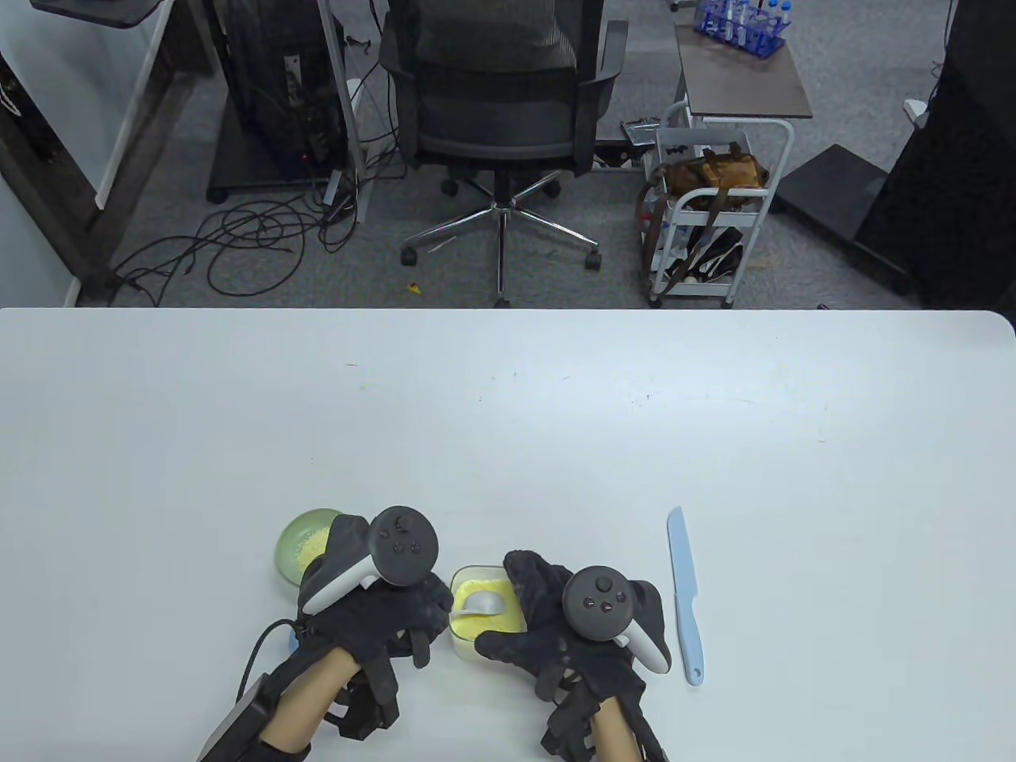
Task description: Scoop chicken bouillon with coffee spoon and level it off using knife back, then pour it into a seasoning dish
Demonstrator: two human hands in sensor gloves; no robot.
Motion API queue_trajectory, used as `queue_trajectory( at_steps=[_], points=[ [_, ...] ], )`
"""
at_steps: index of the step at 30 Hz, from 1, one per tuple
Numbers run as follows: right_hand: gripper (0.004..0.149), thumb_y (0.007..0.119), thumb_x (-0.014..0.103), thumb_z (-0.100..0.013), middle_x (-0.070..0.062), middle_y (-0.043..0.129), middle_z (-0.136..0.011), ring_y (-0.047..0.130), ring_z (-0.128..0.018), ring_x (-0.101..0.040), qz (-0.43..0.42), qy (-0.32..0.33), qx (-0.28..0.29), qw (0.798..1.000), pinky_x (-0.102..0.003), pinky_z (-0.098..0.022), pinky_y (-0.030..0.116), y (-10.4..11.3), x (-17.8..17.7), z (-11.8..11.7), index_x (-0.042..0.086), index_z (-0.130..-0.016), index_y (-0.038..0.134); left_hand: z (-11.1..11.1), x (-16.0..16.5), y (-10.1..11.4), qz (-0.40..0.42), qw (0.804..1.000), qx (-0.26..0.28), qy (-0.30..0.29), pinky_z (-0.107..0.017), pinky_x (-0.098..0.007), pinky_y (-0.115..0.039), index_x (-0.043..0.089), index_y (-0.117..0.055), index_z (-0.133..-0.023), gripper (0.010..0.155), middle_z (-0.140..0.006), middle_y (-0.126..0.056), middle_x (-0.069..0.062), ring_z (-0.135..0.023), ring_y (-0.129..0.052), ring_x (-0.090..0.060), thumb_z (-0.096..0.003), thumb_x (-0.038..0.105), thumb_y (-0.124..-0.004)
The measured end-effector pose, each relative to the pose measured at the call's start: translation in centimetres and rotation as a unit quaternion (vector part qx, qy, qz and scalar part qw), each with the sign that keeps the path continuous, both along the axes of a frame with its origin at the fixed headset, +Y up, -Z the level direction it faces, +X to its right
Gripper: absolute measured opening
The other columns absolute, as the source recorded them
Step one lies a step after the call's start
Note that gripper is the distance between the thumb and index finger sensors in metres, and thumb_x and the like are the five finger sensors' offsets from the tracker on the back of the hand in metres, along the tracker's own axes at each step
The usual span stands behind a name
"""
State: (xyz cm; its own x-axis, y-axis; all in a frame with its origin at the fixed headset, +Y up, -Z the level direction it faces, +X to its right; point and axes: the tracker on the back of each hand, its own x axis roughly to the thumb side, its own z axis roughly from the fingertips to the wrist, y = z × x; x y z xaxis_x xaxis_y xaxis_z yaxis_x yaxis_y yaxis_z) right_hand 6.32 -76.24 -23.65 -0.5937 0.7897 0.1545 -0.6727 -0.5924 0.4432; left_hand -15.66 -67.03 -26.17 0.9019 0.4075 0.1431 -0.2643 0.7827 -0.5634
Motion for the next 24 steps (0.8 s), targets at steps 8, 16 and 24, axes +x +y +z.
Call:
queue_trajectory(
  at_steps=[8,16,24],
  points=[
    [0.095,0.082,0.056,-0.045,-0.014,0.015,-0.116,0.012,-0.101,-0.053,-0.004,-0.001,-0.001,1.000,-0.066,-0.069,0.000,0.0,0.0,0.0,0.024,-0.105,0.016,-1.3,-0.7,-2.1,0.036,0.994,-0.099,0.010,-0.038,-0.035,-0.084,-0.009,-0.094,-0.060,0.042,-0.012,-0.098,-0.011,0.015,-0.085,0.000,-0.0441,0.028,-0.082],
    [0.095,0.082,0.057,-0.045,-0.013,0.015,-0.116,0.012,-0.101,-0.053,-0.009,-0.001,-0.004,1.000,-0.066,-0.069,0.000,-0.1,0.0,0.0,0.025,-0.105,0.016,-0.9,-2.7,-4.8,0.165,0.968,-0.188,0.015,-0.036,-0.031,-0.085,-0.008,-0.090,-0.063,0.044,-0.013,-0.098,-0.007,0.015,-0.086,0.002,-0.0475,0.031,-0.075],
    [0.095,0.082,0.056,-0.045,-0.014,0.015,-0.116,0.012,-0.101,-0.053,-0.011,-0.002,-0.006,1.000,-0.066,-0.069,0.000,-0.1,0.1,-0.1,0.025,-0.105,0.016,0.8,-5.1,-5.7,0.252,0.955,-0.151,0.047,-0.035,-0.031,-0.085,-0.006,-0.089,-0.066,0.045,-0.015,-0.097,-0.006,0.014,-0.085,0.003,-0.0475,0.032,-0.075]
  ],
)
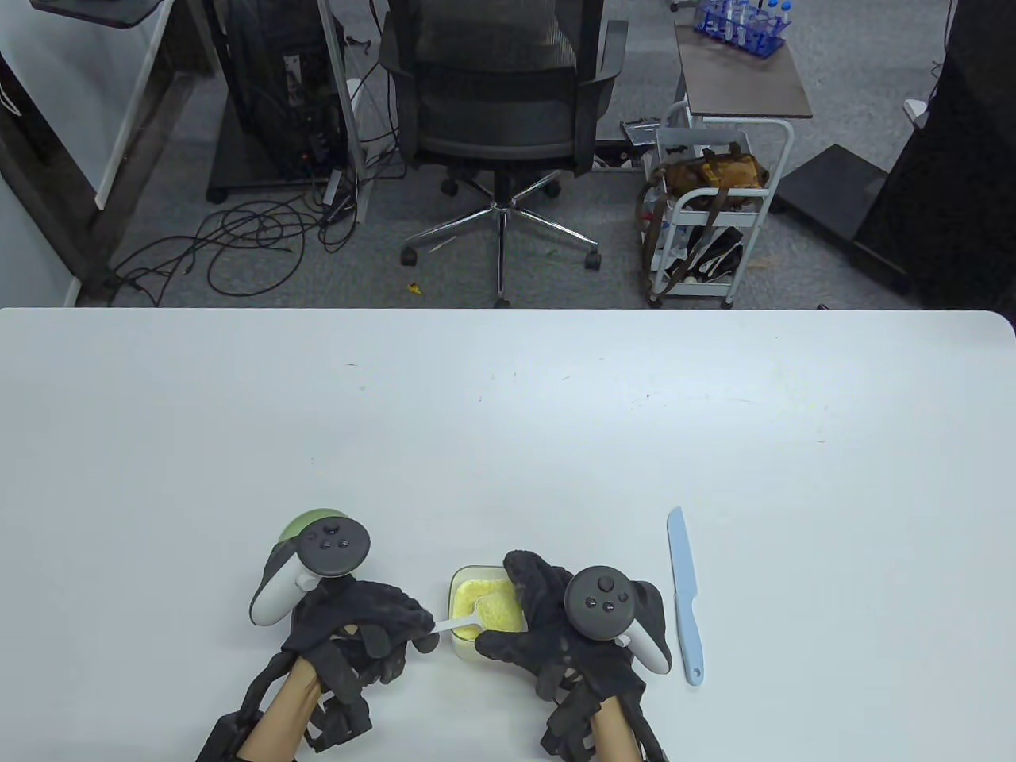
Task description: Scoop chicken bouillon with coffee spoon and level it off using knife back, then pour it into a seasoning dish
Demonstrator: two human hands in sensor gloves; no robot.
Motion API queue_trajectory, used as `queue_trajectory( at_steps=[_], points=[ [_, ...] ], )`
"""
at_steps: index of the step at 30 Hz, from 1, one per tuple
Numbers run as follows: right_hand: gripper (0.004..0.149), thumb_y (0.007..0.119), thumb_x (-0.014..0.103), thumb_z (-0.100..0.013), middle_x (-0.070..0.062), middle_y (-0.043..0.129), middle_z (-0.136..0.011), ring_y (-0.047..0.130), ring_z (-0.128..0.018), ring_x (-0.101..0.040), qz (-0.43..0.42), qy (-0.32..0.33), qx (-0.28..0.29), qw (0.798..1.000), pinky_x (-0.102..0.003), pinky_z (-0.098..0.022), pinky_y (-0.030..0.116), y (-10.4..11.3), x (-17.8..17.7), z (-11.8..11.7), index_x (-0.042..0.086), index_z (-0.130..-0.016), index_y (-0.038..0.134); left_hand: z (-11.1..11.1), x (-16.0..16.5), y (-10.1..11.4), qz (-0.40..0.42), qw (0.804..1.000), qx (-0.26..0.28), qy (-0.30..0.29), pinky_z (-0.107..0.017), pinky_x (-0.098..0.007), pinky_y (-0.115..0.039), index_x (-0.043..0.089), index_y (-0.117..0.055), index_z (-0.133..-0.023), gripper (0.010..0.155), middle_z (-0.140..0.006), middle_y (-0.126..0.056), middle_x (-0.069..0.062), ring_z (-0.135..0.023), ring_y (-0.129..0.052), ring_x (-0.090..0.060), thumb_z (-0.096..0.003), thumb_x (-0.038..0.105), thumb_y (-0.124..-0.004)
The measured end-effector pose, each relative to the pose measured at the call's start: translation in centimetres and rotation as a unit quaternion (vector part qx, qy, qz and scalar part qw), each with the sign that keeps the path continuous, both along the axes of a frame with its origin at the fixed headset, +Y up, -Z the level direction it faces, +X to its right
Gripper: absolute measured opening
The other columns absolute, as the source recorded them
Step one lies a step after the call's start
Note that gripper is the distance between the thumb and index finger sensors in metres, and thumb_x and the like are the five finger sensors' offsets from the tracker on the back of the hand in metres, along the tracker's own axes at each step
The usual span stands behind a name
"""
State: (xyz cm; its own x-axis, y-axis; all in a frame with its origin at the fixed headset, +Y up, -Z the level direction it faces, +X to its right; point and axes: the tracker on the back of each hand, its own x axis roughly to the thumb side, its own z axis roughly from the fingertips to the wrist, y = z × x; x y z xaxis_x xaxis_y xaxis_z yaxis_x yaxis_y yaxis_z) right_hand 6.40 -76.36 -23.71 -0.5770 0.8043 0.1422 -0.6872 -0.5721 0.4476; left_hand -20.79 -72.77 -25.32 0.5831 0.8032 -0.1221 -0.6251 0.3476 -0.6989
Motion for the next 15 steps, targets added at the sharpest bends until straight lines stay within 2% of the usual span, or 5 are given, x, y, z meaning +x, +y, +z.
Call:
queue_trajectory(
  at_steps=[9,15],
  points=[
    [0.095,0.082,0.057,-0.044,-0.013,0.015,-0.117,0.012,-0.101,-0.053,-0.004,-0.003,-0.005,1.000,-0.066,-0.069,0.000,-0.1,0.1,0.0,0.026,-0.105,0.016,1.1,-1.9,-1.2,0.089,0.994,0.019,0.058,-0.036,-0.031,-0.085,-0.005,-0.088,-0.068,0.045,-0.016,-0.097,-0.006,0.012,-0.085,0.003,-0.0475,0.033,-0.074],
    [0.094,0.082,0.057,-0.044,-0.014,0.015,-0.117,0.012,-0.101,-0.053,0.000,-0.009,-0.008,1.000,-0.066,-0.069,0.000,0.0,0.1,0.1,0.027,-0.105,0.016,1.2,-2.1,-1.2,0.105,0.992,0.016,0.064,-0.036,-0.032,-0.084,-0.004,-0.087,-0.068,0.045,-0.017,-0.097,-0.006,0.011,-0.085,0.003,-0.0476,0.033,-0.074]
  ],
)
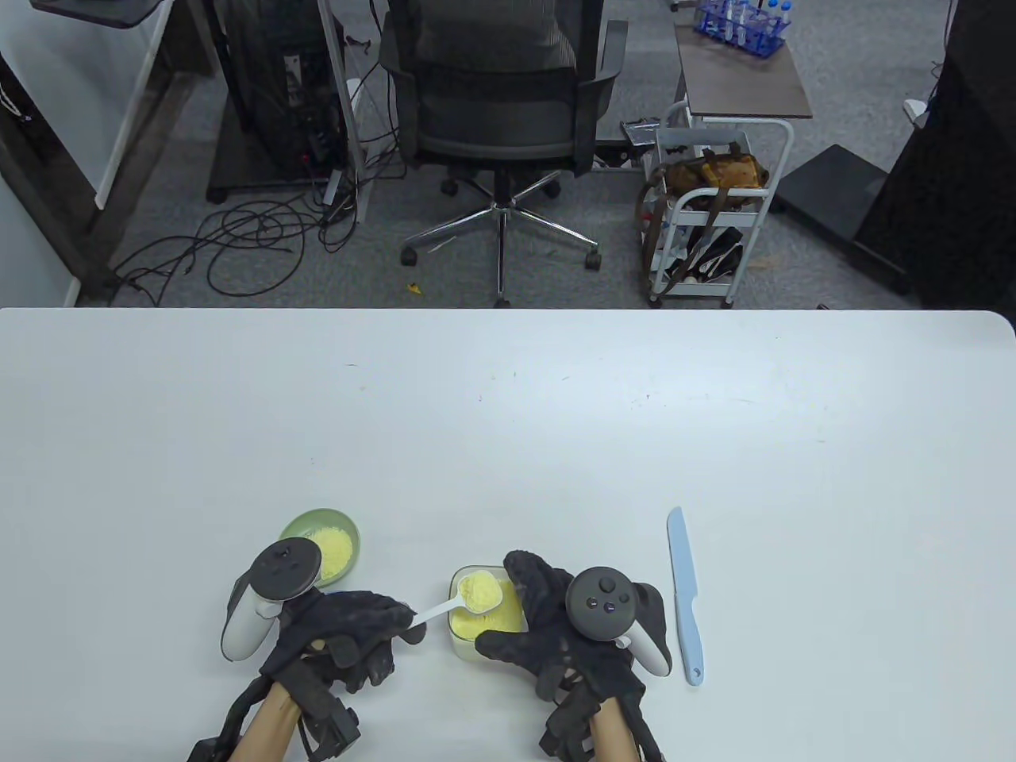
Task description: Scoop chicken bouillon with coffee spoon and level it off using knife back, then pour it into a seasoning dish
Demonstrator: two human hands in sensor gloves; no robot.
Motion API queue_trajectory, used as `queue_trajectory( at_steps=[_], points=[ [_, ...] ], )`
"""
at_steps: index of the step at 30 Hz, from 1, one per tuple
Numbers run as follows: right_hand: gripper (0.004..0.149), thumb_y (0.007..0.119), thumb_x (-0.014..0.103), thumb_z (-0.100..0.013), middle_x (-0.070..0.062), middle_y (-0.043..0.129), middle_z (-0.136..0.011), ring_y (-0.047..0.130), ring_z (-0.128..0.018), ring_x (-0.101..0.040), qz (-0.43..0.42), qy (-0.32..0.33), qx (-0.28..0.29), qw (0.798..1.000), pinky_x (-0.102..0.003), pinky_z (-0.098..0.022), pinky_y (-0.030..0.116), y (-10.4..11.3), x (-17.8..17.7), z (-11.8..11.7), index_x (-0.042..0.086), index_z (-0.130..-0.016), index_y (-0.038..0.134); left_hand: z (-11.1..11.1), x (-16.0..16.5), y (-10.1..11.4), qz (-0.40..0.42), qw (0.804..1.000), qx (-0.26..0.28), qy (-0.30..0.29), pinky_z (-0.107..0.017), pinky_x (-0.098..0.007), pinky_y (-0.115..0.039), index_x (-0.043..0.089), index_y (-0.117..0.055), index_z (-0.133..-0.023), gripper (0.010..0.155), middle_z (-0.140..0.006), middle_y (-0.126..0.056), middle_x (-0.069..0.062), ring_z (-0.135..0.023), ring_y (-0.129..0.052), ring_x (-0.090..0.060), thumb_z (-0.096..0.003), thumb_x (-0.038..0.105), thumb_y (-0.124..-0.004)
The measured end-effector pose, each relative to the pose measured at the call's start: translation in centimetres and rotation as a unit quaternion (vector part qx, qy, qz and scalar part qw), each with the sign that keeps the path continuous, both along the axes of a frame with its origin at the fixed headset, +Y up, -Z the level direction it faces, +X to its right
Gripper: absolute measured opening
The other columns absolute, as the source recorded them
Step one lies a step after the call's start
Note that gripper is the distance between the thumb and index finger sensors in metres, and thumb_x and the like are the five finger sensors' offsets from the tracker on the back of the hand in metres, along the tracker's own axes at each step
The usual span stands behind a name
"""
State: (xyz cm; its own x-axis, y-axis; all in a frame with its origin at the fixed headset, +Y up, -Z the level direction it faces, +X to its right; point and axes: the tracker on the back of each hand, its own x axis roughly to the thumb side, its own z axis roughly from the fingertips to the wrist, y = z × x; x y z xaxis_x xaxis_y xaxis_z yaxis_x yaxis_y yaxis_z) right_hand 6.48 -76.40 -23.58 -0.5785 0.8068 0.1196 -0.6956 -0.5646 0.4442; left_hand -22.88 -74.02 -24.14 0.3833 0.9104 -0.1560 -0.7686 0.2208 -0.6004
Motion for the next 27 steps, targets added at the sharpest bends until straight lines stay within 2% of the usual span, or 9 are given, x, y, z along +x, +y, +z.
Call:
queue_trajectory(
  at_steps=[5,7,9,11,12,14,18,22,27],
  points=[
    [0.096,0.078,0.062,-0.043,-0.014,0.010,-0.116,0.009,-0.100,-0.052,0.029,-0.001,0.022,0.999,-0.066,-0.068,-0.002,0.9,0.9,0.4,0.028,-0.104,0.011,0.1,-0.1,0.0,0.008,1.000,0.004,-0.001,-0.036,-0.032,-0.084,-0.004,-0.087,-0.069,0.045,-0.017,-0.097,-0.007,0.011,-0.085,0.003,-0.0477,0.033,-0.074],
    [0.092,0.074,0.062,-0.045,-0.015,0.010,-0.116,0.011,-0.100,-0.052,0.009,-0.037,0.038,0.999,-0.066,-0.068,-0.001,1.6,2.6,1.0,0.027,-0.104,0.013,0.2,-0.2,0.0,0.012,1.000,0.008,0.001,-0.036,-0.032,-0.084,-0.004,-0.087,-0.069,0.045,-0.017,-0.097,-0.007,0.011,-0.085,0.003,-0.0476,0.033,-0.074],
    [0.084,0.073,0.056,-0.048,-0.017,0.019,-0.115,0.018,-0.100,-0.051,0.009,-0.137,0.061,0.989,-0.066,-0.069,0.003,2.6,5.4,1.9,0.023,-0.105,0.022,0.3,-0.3,0.0,0.014,1.000,0.009,0.002,-0.036,-0.032,-0.084,-0.004,-0.087,-0.069,0.045,-0.018,-0.097,-0.007,0.011,-0.085,0.003,-0.0476,0.033,-0.074],
    [0.076,0.077,0.048,-0.048,-0.023,0.038,-0.111,0.037,-0.096,-0.050,0.061,-0.249,0.089,0.962,-0.066,-0.071,0.012,3.5,8.4,2.7,0.017,-0.104,0.038,0.4,-0.5,0.0,0.016,1.000,0.009,0.003,-0.036,-0.032,-0.084,-0.004,-0.087,-0.069,0.045,-0.018,-0.097,-0.007,0.011,-0.085,0.003,-0.0476,0.033,-0.074],
    [0.071,0.078,0.045,-0.047,-0.026,0.052,-0.104,0.051,-0.089,-0.048,0.106,-0.314,0.098,0.938,-0.066,-0.071,0.020,3.8,10.1,3.2,0.013,-0.102,0.047,0.4,-0.5,0.0,0.017,1.000,0.010,0.004,-0.036,-0.032,-0.084,-0.004,-0.087,-0.069,0.045,-0.017,-0.097,-0.007,0.011,-0.085,0.003,-0.0475,0.033,-0.074],
    [0.061,0.080,0.037,-0.047,-0.027,0.068,-0.092,0.065,-0.075,-0.045,0.172,-0.387,0.071,0.903,-0.066,-0.069,0.029,3.5,12.6,3.9,0.008,-0.097,0.059,0.5,-0.6,0.1,0.020,1.000,0.013,0.005,-0.036,-0.032,-0.084,-0.004,-0.087,-0.069,0.045,-0.018,-0.097,-0.007,0.011,-0.085,0.003,-0.0476,0.033,-0.074],
    [0.056,0.080,0.034,-0.048,-0.026,0.070,-0.086,0.067,-0.067,-0.041,0.247,-0.412,-0.009,0.877,-0.063,-0.068,0.031,1.1,14.7,4.0,0.008,-0.094,0.063,0.6,-0.5,0.2,0.023,1.000,0.015,0.002,-0.036,-0.032,-0.084,-0.004,-0.087,-0.069,0.045,-0.018,-0.097,-0.007,0.011,-0.085,0.003,-0.0475,0.033,-0.074],
    [0.057,0.080,0.037,-0.047,-0.023,0.069,-0.084,0.068,-0.062,-0.035,0.305,-0.394,-0.034,0.866,-0.062,-0.067,0.035,-0.8,14.3,3.3,0.009,-0.093,0.062,0.7,-0.4,0.1,0.023,1.000,0.017,-0.002,-0.036,-0.032,-0.084,-0.004,-0.087,-0.069,0.045,-0.018,-0.097,-0.007,0.011,-0.085,0.003,-0.0475,0.033,-0.074],
    [0.055,0.084,0.032,-0.045,-0.024,0.071,-0.079,0.069,-0.057,-0.035,0.355,-0.379,-0.059,0.852,-0.062,-0.067,0.035,-0.5,13.2,2.0,0.006,-0.089,0.065,0.9,-0.5,0.1,0.023,1.000,0.017,-0.004,-0.036,-0.032,-0.084,-0.004,-0.087,-0.069,0.045,-0.017,-0.097,-0.007,0.011,-0.085,0.003,-0.0475,0.033,-0.074]
  ],
)
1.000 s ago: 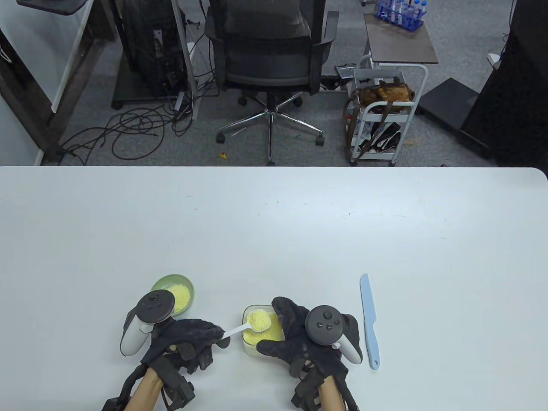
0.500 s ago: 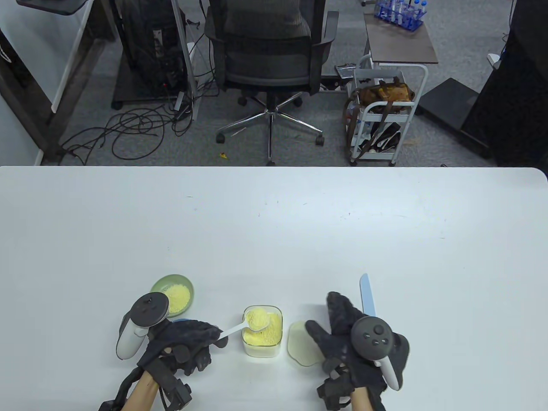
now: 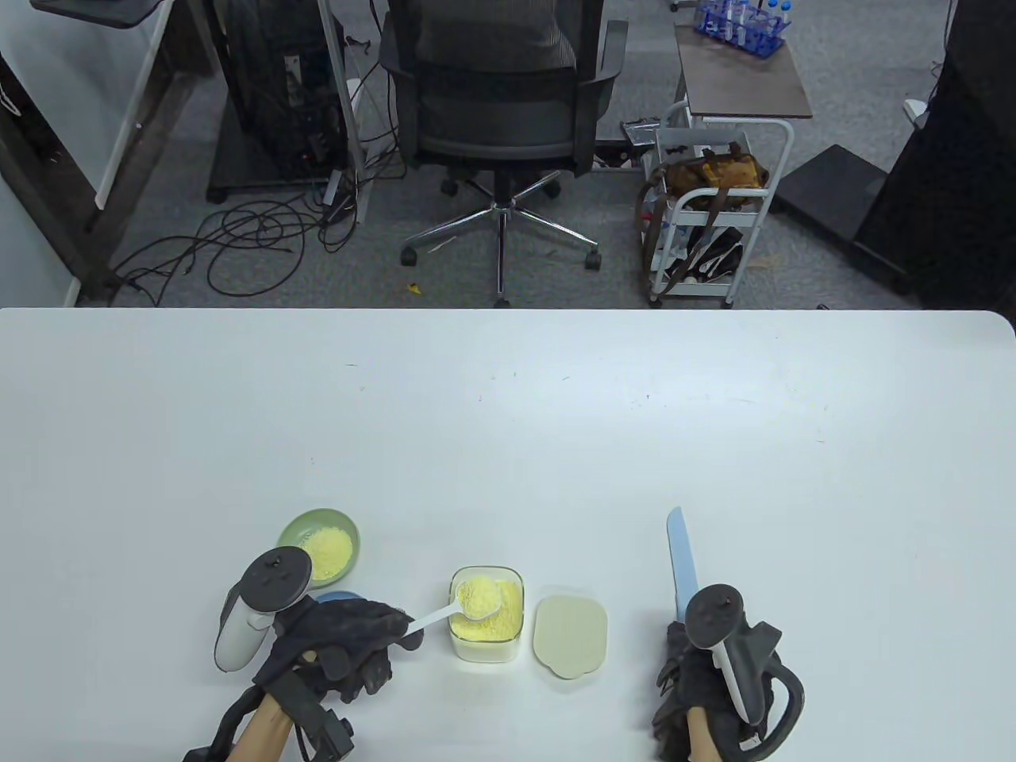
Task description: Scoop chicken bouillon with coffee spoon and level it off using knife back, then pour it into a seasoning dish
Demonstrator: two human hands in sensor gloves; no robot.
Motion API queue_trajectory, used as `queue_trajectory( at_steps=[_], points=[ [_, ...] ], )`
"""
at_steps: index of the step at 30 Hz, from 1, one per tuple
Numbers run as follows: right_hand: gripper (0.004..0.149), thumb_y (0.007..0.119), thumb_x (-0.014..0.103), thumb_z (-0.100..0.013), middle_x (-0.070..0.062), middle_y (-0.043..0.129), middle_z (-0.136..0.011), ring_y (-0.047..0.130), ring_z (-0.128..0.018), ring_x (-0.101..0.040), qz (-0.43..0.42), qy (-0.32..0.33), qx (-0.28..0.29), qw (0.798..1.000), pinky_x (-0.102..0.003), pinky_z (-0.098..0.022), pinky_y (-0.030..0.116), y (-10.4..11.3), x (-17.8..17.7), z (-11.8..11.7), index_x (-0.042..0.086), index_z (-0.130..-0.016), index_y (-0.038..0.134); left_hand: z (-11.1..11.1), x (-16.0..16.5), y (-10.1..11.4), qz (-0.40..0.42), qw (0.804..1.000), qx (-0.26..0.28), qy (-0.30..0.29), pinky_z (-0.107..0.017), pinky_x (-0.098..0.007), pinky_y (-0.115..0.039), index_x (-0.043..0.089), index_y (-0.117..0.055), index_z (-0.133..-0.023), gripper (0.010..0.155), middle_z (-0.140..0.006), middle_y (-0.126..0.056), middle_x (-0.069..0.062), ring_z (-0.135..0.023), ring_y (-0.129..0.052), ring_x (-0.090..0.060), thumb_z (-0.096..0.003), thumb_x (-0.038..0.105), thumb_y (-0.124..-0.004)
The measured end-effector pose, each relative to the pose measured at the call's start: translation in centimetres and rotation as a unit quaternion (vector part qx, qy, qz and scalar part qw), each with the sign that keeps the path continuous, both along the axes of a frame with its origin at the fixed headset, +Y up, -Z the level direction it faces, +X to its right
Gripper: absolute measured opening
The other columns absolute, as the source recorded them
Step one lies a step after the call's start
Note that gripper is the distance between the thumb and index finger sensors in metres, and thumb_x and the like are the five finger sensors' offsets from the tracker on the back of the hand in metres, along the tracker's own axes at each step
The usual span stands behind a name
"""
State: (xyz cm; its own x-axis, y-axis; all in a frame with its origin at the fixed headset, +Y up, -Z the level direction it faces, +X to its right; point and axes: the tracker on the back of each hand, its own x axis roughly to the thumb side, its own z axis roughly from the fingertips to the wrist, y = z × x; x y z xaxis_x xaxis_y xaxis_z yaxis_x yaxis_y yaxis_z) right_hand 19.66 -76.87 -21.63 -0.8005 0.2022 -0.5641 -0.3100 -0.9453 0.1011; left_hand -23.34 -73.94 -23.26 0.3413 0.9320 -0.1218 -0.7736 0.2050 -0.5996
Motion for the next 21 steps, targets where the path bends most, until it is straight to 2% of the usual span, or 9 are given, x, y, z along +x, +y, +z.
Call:
queue_trajectory(
  at_steps=[5,10,17,21],
  points=[
    [0.057,0.084,0.032,-0.044,-0.026,0.073,-0.073,0.070,-0.053,-0.035,0.004,-0.006,-0.063,0.998,-0.063,-0.066,0.037,0.2,-0.6,-1.4,0.002,-0.087,0.064,0.1,0.0,0.0,0.003,1.000,0.003,0.000,-0.036,-0.032,-0.084,-0.004,-0.087,-0.069,0.045,-0.017,-0.097,-0.007,0.011,-0.085,0.003,-0.0474,0.033,-0.074],
    [0.058,0.083,0.033,-0.043,-0.026,0.073,-0.071,0.069,-0.051,-0.036,-0.009,-0.014,-0.091,0.996,-0.064,-0.065,0.037,0.3,-0.5,-2.0,0.001,-0.086,0.063,0.3,0.1,0.1,0.012,1.000,0.006,-0.004,-0.036,-0.032,-0.084,-0.004,-0.087,-0.069,0.045,-0.018,-0.097,-0.007,0.011,-0.085,0.003,-0.0476,0.033,-0.074],
    [0.048,0.081,0.032,-0.045,-0.024,0.077,-0.063,0.070,-0.046,-0.035,-0.014,0.011,-0.079,0.997,-0.063,-0.064,0.039,0.1,-0.7,-1.8,0.002,-0.080,0.068,0.5,0.1,0.1,0.022,1.000,0.005,-0.002,-0.036,-0.032,-0.084,-0.004,-0.087,-0.069,0.045,-0.018,-0.097,-0.007,0.011,-0.085,0.003,-0.0477,0.033,-0.074],
    [0.045,0.081,0.034,-0.045,-0.022,0.077,-0.062,0.071,-0.044,-0.032,-0.043,0.035,-0.033,0.998,-0.062,-0.064,0.041,0.0,-0.5,-1.1,0.005,-0.078,0.070,0.5,0.1,0.1,0.022,1.000,0.006,-0.001,-0.036,-0.032,-0.084,-0.004,-0.087,-0.069,0.045,-0.018,-0.097,-0.007,0.011,-0.085,0.003,-0.0476,0.033,-0.074]
  ],
)
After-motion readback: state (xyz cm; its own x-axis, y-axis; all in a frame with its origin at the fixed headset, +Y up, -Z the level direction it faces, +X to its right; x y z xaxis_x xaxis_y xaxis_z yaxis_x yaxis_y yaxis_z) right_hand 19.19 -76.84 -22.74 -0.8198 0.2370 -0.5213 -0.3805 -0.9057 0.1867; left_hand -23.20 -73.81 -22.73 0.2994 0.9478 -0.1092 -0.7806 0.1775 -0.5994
